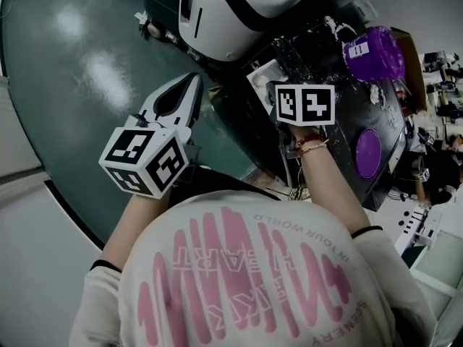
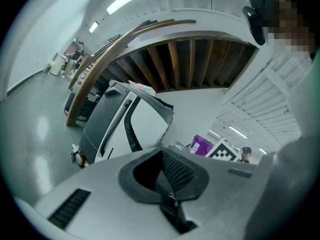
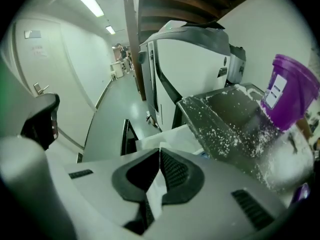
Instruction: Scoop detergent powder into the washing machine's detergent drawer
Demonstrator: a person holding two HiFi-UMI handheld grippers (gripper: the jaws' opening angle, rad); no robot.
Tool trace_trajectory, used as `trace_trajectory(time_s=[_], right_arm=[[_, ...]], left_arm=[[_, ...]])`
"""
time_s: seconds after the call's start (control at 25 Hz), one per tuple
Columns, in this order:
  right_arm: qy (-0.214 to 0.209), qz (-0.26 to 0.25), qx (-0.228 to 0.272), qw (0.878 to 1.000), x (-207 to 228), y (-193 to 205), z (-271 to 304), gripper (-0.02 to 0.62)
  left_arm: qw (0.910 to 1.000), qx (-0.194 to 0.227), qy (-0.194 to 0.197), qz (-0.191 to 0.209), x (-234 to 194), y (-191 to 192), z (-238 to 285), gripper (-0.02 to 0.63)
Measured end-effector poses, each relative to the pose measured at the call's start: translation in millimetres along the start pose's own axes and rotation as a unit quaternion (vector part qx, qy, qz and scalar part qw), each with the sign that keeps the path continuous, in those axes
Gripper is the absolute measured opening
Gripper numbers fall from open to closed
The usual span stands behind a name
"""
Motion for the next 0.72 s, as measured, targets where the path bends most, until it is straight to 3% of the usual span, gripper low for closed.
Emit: trace_trajectory(time_s=[0.72], right_arm=[[0.02, -0.076, -0.017, 0.997, 0.3, -4.5, 0.0, 0.003]], left_arm=[[0.9999, 0.001, -0.009, -0.007, -5.2, -1.5, 6.4, 0.002]])
Point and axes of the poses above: the fingertips, and each gripper's own axes: z forward along the fingers, x to its right, y out of its underside, the point moved 8 cm from there along -z, backward along the fingers, and after that the axes turned 8 degrees about -y, right-handed, at the moved point
